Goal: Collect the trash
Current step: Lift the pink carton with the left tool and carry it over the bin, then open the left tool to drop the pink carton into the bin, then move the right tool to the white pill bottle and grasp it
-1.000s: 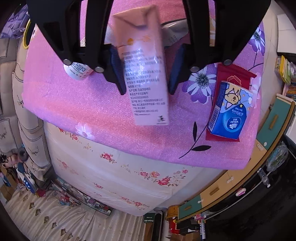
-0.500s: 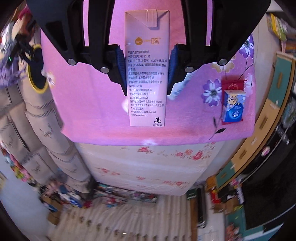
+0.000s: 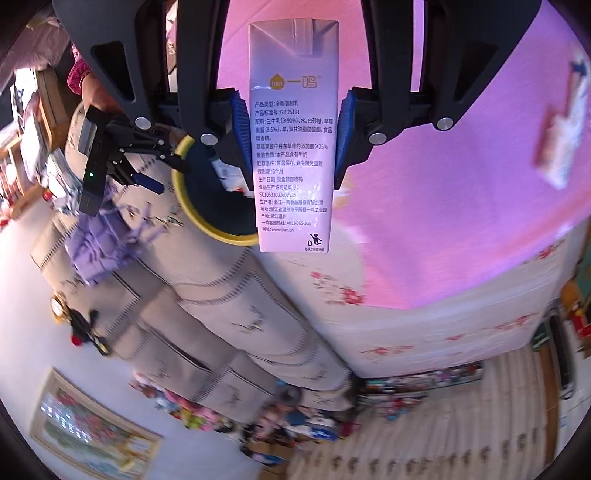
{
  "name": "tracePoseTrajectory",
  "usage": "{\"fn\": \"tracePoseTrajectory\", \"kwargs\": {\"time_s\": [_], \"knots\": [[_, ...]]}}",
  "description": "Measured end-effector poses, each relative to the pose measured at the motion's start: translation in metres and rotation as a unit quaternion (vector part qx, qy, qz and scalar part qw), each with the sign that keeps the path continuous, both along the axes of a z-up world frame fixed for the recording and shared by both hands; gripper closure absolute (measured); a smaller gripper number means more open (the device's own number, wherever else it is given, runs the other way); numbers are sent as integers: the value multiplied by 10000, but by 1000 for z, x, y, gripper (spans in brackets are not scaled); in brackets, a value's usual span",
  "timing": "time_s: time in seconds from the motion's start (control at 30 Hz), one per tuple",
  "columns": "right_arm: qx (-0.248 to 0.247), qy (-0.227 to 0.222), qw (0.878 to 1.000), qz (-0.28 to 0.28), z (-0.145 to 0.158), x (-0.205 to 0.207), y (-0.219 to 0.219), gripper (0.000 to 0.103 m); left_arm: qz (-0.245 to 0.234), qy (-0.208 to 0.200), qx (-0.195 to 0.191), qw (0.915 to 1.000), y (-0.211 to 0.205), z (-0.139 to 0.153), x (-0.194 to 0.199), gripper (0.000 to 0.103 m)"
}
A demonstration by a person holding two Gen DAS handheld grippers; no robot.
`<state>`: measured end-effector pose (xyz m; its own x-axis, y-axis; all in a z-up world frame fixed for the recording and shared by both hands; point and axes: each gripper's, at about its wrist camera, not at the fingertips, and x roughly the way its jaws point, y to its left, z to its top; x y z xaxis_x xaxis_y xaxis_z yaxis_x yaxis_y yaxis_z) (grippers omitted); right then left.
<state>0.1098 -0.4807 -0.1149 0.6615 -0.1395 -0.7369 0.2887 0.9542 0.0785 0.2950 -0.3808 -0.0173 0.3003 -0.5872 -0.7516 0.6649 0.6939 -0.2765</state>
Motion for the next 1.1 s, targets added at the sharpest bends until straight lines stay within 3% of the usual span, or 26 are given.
{"fn": "tracePoseTrajectory", "kwargs": {"time_s": [0.3,0.57,0.7,0.87,0.93,1.1], "knots": [[21,-122,9998,-178,8,-39,-34,23,-562,465,175,9972,-147,-69,6,64],[143,-103,9993,-322,-2,-49,-57,23,-450,672,540,9953,-207,-136,26,63],[196,-62,9991,-377,-7,-48,-59,23,-384,522,489,9967,-201,-137,29,41],[213,-34,9994,-268,-9,-43,-46,23,-311,365,-50,9988,-147,-92,11,26],[197,-28,9996,-191,-8,-39,-39,23,-191,-12,-262,9995,-115,-67,-5,11],[99,-57,9999,115,2,-25,-10,23,167,-912,-482,9945,-27,-23,-46,5]]}}
